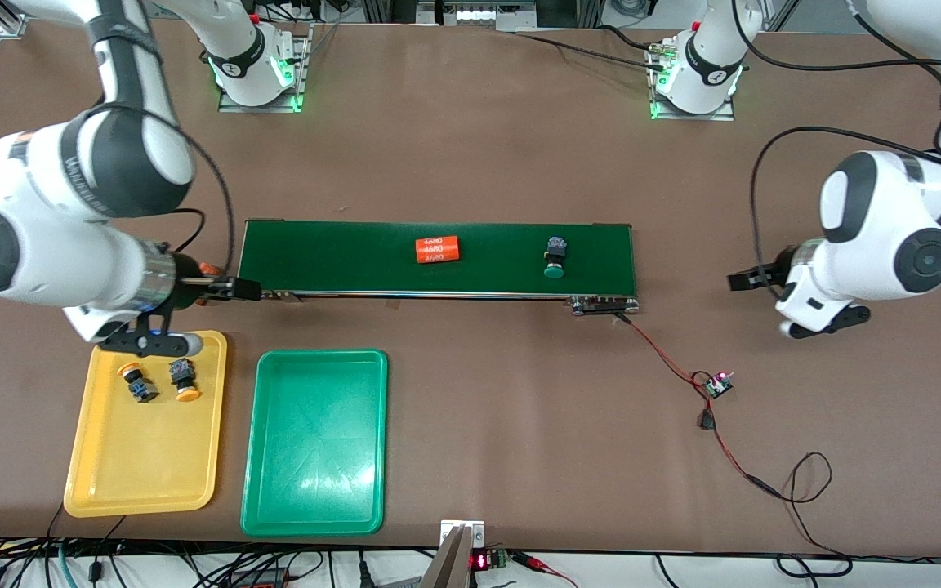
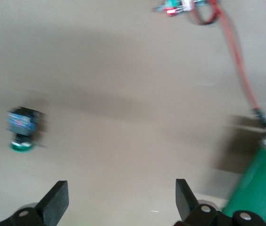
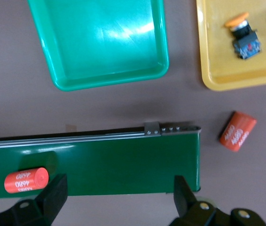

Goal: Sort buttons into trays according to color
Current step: 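Move the right gripper to the conveyor while the left gripper reaches next button, then grasp the black push button with the left gripper and carry it to the conveyor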

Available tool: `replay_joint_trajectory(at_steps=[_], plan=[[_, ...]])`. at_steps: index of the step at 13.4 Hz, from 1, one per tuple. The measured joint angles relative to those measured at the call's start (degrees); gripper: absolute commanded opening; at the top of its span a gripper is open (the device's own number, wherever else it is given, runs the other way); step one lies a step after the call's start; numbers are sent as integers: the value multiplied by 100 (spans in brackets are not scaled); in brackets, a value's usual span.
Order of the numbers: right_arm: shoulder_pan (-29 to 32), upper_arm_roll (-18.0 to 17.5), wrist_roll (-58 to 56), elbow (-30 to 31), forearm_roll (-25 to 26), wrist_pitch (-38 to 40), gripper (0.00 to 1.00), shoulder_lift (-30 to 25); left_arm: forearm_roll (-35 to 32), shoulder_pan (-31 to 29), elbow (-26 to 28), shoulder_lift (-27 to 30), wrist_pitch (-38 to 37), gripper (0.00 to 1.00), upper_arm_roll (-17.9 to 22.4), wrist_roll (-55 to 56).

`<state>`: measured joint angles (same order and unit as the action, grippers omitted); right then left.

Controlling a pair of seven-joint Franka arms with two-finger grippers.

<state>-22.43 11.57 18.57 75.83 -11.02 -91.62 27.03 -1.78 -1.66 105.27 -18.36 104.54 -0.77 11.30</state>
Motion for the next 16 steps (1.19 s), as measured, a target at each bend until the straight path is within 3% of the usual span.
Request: replay_joint_trajectory(at_steps=[4, 9, 12, 13, 14, 16], plan=[[-231, 50, 376, 0, 844, 6, 100, -34, -969, -573, 241, -237, 43, 100, 73, -1541], [-173, 63, 322, 2, 897, 14, 100, -337, -1079, -724, 1234, -600, 1813, 100, 825, -2857], [-261, 7, 277, 27, 897, 14, 100, -364, -1079, -737, 1387, -847, 2165, 89, 927, -2985], [-309, -11, 231, 48, 896, 14, 100, -363, -1079, -727, 1439, -889, 2189, 72, 927, -2985], [-362, -24, 172, 77, 895, 13, 100, -356, -1079, -720, 1487, -918, 2213, 48, 926, -2985], [-444, -28, 135, 136, 895, -6, 100, -336, -1079, -718, 1523, -958, 2237, 23, 925, -2985]])
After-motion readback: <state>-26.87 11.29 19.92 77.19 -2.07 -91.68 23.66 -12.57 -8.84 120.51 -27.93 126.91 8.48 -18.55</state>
